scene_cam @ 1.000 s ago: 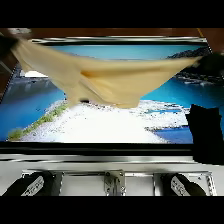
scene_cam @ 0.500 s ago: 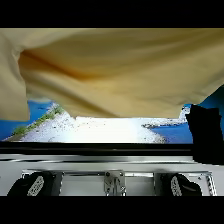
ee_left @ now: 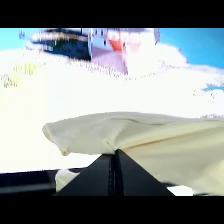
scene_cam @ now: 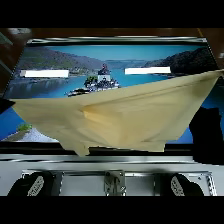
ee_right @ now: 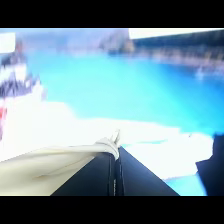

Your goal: Fold the shirts.

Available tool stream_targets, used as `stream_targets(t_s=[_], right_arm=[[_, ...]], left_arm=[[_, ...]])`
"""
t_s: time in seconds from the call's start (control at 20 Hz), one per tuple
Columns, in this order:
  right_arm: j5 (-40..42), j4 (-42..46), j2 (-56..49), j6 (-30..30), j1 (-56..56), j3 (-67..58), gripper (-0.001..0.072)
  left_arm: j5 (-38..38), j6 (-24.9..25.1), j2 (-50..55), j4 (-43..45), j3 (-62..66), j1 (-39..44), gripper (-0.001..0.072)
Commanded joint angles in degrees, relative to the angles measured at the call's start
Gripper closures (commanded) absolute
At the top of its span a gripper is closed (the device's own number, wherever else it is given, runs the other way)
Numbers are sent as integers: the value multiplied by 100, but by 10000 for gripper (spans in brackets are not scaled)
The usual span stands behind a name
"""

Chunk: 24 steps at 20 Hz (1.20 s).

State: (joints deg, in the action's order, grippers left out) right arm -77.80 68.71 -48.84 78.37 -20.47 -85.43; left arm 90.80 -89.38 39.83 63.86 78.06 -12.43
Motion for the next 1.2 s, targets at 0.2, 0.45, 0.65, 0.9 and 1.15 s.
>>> stream_targets(t_s=[0.2,0.45,0.65,0.9,1.15], right_arm=[[3187,-1425,-2616,-4,625,1298,656],[5794,-1878,-3906,-83,1622,1298,656],[5608,-1875,-4492,-79,2063,1300,655],[5263,-1851,-4321,-101,2044,1298,201],[2859,168,-3158,122,778,1300,77]], left_arm=[[-3342,136,1088,-1298,-2741,4,673],[-5440,1366,2892,-2634,-2736,284,673],[-5689,1394,4013,-2697,-2736,632,672],[-5075,1394,4212,-2653,-2518,442,202],[-2293,1305,4186,-1132,-1547,-881,121]])
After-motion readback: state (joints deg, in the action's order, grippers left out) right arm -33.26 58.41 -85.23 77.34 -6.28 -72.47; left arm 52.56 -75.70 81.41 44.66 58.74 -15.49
